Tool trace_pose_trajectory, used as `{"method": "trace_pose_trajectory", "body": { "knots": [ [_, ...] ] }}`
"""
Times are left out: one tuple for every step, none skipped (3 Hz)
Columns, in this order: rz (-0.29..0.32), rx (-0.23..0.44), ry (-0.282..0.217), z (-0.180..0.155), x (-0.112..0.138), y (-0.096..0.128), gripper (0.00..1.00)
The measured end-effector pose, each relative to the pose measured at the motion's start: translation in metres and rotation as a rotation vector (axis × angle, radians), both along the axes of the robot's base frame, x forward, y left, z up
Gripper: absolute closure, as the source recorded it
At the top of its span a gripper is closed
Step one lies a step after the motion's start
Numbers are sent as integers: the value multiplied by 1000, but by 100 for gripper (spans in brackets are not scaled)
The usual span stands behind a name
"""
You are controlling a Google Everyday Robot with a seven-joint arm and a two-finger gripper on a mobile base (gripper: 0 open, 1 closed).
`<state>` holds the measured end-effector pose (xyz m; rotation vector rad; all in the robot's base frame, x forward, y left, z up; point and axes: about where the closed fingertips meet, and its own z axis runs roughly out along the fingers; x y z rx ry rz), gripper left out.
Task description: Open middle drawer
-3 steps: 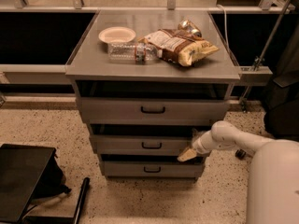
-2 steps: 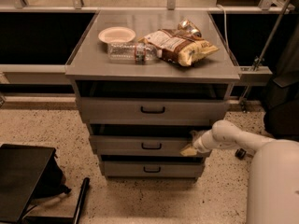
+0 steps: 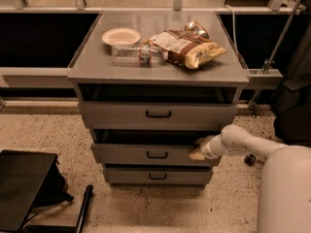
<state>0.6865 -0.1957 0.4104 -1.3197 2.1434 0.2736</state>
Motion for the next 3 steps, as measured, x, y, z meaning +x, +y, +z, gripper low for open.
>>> {"method": "trace_pose_trajectory", "body": {
  "knots": [
    [0,0,0,9,0,-3,100],
    [0,0,0,11,1,-4,100],
    [-2,0,1,11,-3,-4,100]
  ]
}}
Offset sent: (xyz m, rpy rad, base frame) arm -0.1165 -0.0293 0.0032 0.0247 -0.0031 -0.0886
